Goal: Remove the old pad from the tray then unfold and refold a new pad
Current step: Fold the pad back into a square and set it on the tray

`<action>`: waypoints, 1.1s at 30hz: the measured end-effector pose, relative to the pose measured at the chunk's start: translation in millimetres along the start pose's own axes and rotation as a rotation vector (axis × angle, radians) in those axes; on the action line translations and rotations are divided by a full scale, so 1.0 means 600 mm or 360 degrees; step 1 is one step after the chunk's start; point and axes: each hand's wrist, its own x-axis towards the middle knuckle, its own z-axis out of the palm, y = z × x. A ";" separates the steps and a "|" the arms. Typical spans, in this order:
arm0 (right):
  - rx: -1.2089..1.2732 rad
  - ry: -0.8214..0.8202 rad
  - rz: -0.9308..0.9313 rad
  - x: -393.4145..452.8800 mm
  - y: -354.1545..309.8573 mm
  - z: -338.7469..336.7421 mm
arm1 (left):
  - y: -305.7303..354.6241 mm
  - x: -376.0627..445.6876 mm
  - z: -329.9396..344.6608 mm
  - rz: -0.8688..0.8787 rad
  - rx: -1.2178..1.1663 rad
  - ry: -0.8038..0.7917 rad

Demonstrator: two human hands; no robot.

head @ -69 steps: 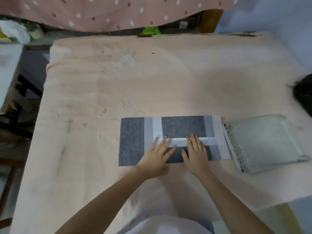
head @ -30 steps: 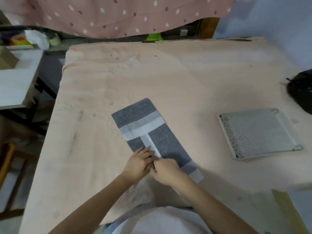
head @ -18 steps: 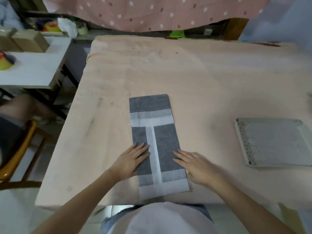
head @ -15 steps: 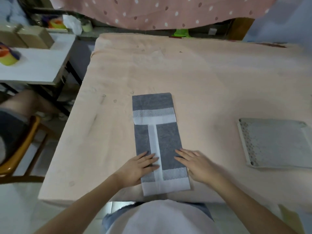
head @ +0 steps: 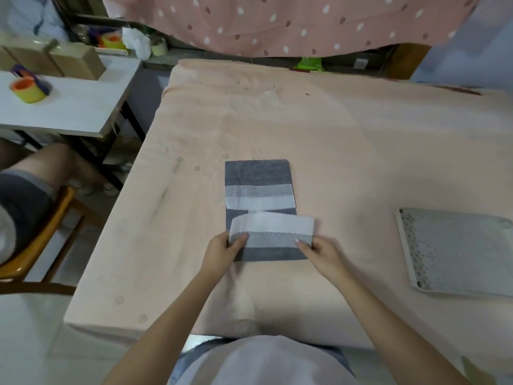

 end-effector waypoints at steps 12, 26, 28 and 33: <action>-0.0334 0.0560 0.0031 0.105 -0.024 0.053 | 0.020 0.083 0.029 -0.0129 0.0501 0.0485; -0.1167 0.0699 -0.0047 0.135 0.004 0.059 | -0.013 0.100 0.053 -0.0083 0.0786 0.0735; -0.1164 0.0735 -0.0053 0.137 0.000 0.061 | -0.015 0.103 0.051 -0.0055 0.0885 0.0707; -0.1213 0.0717 -0.0034 0.134 0.001 0.062 | -0.005 0.107 0.046 0.0064 0.1232 0.0723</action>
